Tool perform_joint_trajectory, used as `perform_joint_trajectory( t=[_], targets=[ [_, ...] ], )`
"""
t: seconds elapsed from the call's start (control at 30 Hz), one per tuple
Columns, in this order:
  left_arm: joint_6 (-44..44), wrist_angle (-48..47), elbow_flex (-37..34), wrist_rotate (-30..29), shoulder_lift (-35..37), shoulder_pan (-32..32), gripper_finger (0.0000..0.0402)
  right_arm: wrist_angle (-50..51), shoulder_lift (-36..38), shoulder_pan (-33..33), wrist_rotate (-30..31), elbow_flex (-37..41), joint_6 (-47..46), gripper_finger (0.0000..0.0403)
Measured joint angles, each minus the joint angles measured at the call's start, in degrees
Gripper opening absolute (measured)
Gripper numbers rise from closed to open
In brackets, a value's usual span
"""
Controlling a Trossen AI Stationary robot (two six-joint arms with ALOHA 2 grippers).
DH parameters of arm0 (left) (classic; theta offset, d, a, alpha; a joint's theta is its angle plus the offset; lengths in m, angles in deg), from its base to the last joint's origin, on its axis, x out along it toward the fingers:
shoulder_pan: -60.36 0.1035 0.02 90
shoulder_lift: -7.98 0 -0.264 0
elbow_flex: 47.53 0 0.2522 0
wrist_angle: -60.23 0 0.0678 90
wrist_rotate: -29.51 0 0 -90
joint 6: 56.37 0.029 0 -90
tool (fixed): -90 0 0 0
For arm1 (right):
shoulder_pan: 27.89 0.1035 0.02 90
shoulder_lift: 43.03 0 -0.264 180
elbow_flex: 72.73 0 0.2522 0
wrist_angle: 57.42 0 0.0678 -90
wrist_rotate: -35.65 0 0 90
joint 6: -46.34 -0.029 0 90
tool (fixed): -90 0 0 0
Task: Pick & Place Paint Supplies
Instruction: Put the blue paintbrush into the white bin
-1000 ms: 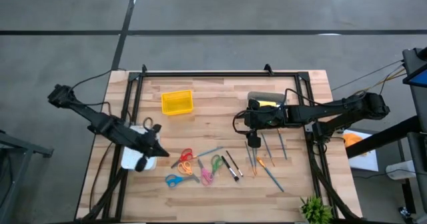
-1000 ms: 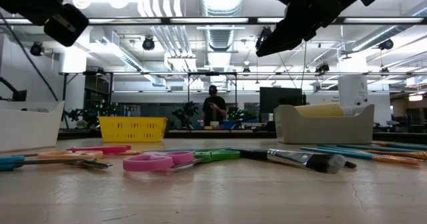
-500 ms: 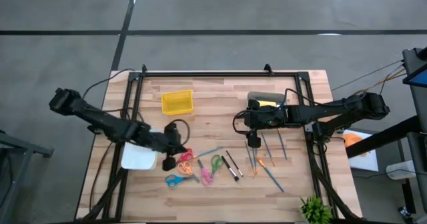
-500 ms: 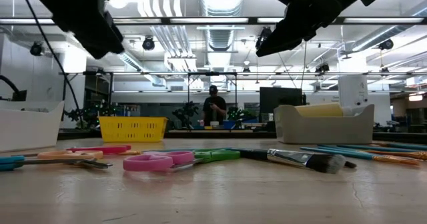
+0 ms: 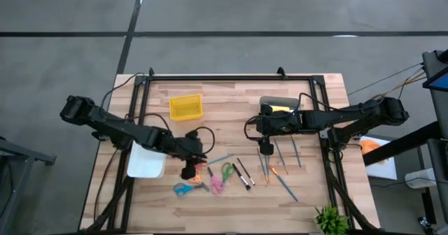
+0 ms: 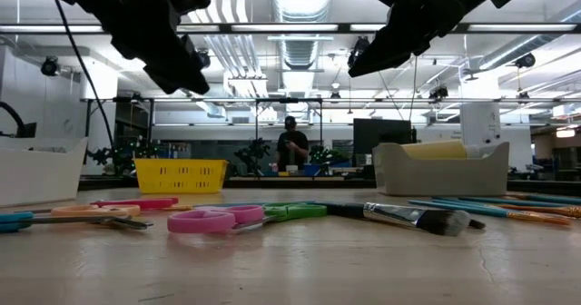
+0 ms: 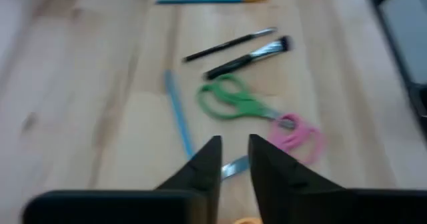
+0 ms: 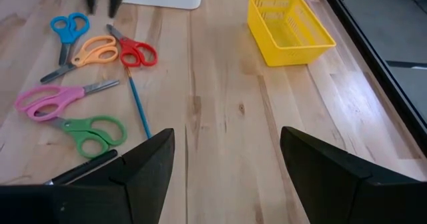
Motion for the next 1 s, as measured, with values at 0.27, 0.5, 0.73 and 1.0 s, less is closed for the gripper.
perform_joint_trajectory(
  t=[0.27,0.5,0.73,1.0],
  targets=[
    [0.91,5.02,-0.04,-3.50,-5.23,0.91,0.0183,-0.12,0.00,0.01,0.02,0.00,0.00,0.0270],
    [1.12,9.61,-0.09,-6.48,-12.12,1.55,0.0198,-0.06,0.00,0.00,0.07,0.02,0.00,0.0270],
    [-0.76,15.91,0.14,-9.18,-19.62,1.56,0.0198,-0.04,0.00,-0.01,0.09,0.00,0.00,0.0270],
    [-2.02,16.02,1.29,-9.16,-24.75,1.57,0.0198,-0.09,0.00,-0.01,0.07,0.00,0.00,0.0270]
  ],
)
